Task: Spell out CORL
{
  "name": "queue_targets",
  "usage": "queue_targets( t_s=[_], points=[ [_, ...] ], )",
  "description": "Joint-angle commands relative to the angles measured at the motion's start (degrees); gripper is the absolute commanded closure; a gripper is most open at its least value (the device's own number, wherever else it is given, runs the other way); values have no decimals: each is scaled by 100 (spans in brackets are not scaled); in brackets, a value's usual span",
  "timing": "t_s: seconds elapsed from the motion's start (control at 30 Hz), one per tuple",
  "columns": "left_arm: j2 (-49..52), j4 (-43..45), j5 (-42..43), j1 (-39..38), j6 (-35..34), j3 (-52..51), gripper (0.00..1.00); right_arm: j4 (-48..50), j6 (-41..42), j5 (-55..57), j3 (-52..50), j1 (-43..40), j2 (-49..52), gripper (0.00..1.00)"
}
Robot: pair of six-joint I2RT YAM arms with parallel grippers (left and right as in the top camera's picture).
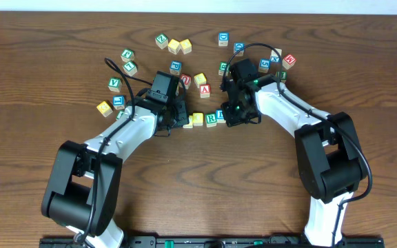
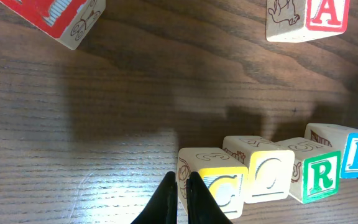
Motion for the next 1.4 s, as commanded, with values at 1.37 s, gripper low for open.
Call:
queue_targets(
  t_s=[1.37],
  points=[
    [-1829, -551, -323, 1681, 570, 433, 72, 693, 739, -120, 837, 450, -254, 98]
  ],
)
